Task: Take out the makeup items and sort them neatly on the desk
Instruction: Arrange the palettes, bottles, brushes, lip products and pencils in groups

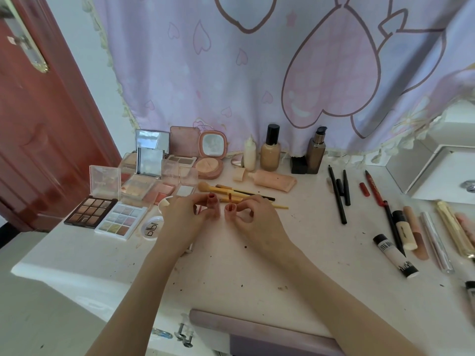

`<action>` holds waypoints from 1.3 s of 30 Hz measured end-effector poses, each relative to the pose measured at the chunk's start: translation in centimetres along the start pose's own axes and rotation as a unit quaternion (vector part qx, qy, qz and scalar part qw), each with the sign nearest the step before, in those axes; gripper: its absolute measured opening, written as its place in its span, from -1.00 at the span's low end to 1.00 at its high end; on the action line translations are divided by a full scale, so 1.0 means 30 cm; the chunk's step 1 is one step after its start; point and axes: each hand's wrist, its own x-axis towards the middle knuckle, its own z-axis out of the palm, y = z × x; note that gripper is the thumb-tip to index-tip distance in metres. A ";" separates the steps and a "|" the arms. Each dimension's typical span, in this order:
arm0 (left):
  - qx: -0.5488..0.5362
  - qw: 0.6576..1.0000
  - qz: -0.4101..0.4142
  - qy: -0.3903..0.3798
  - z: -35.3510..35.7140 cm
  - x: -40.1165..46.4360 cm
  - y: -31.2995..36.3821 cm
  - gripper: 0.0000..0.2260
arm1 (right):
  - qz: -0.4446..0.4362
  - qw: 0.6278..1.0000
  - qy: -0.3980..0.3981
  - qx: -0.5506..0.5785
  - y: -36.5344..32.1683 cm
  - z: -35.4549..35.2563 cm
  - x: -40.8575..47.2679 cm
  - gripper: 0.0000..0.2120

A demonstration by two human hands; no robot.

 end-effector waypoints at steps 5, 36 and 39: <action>0.006 1.000 0.011 0.010 0.006 -0.001 -0.003 -0.89 | -0.014 0.999 -0.010 -0.050 0.000 0.007 0.004 -0.71; 0.166 0.953 0.209 -0.143 0.537 -0.154 0.342 -0.60 | 0.165 0.961 0.058 -0.216 0.288 -0.642 -0.411 -0.66; 0.144 0.957 0.215 -0.134 0.539 -0.157 0.336 -0.61 | 0.162 0.957 0.071 -0.230 0.300 -0.624 -0.421 -0.70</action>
